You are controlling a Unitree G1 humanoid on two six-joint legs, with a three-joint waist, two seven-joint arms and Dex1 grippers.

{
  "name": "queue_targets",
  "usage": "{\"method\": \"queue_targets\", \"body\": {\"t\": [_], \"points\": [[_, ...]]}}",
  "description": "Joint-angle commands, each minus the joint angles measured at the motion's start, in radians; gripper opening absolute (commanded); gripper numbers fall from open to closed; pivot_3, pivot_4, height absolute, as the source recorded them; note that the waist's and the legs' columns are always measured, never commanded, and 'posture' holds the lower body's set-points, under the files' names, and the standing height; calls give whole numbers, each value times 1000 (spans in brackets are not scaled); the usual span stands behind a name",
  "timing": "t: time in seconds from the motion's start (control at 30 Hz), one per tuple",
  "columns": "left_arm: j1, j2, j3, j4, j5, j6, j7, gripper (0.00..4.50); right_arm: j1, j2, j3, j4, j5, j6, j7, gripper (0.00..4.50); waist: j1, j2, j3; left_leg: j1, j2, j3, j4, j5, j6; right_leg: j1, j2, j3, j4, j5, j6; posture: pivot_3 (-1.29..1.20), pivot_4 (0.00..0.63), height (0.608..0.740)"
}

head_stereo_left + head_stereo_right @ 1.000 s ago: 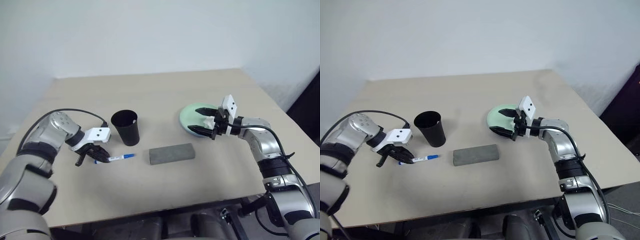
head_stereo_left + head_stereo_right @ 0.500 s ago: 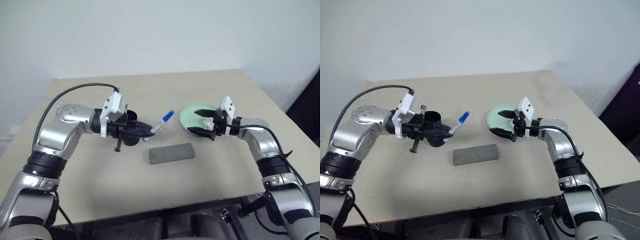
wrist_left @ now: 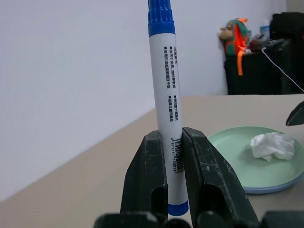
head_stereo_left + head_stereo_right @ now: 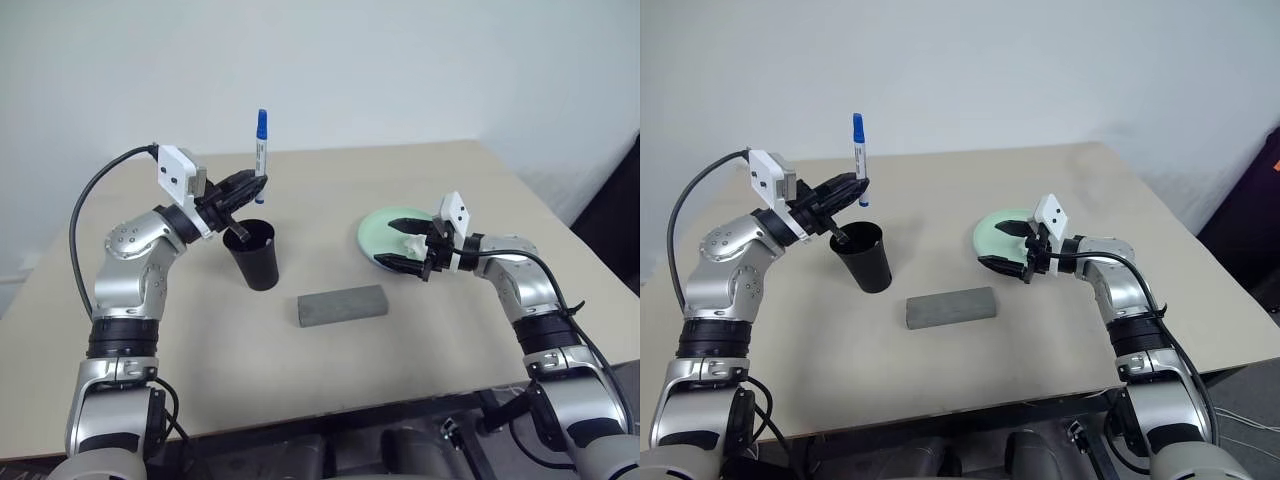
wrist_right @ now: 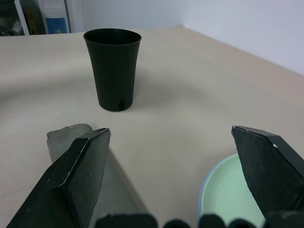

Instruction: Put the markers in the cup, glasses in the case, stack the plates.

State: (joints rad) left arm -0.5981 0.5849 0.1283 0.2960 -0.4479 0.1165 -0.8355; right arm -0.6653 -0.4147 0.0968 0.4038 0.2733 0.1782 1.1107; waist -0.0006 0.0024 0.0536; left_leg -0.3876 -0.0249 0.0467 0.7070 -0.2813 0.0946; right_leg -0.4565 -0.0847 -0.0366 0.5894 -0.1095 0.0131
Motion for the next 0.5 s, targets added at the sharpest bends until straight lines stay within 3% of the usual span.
{"method": "queue_targets", "body": {"t": [0.03, 0.5], "points": [[3, -11, 57, -8, -30, 10, 8, 92, -25, -2, -18, -35, 10, -11, 1, 4439, -1, 0, 0, 0, 0, 0, 0, 0, 0, 0, 0, 0, 0, 0, 0, 0, 0, 740], [93, -70, 99, 31, -31, 11, 2, 92, -11, -2, -22, -47, 12, -12, -6, 4439, 0, 0, 0, 0, 0, 0, -1, 0, 0, -1, 0, -1, 0, 1, -2, 0, 0, 740]]}}
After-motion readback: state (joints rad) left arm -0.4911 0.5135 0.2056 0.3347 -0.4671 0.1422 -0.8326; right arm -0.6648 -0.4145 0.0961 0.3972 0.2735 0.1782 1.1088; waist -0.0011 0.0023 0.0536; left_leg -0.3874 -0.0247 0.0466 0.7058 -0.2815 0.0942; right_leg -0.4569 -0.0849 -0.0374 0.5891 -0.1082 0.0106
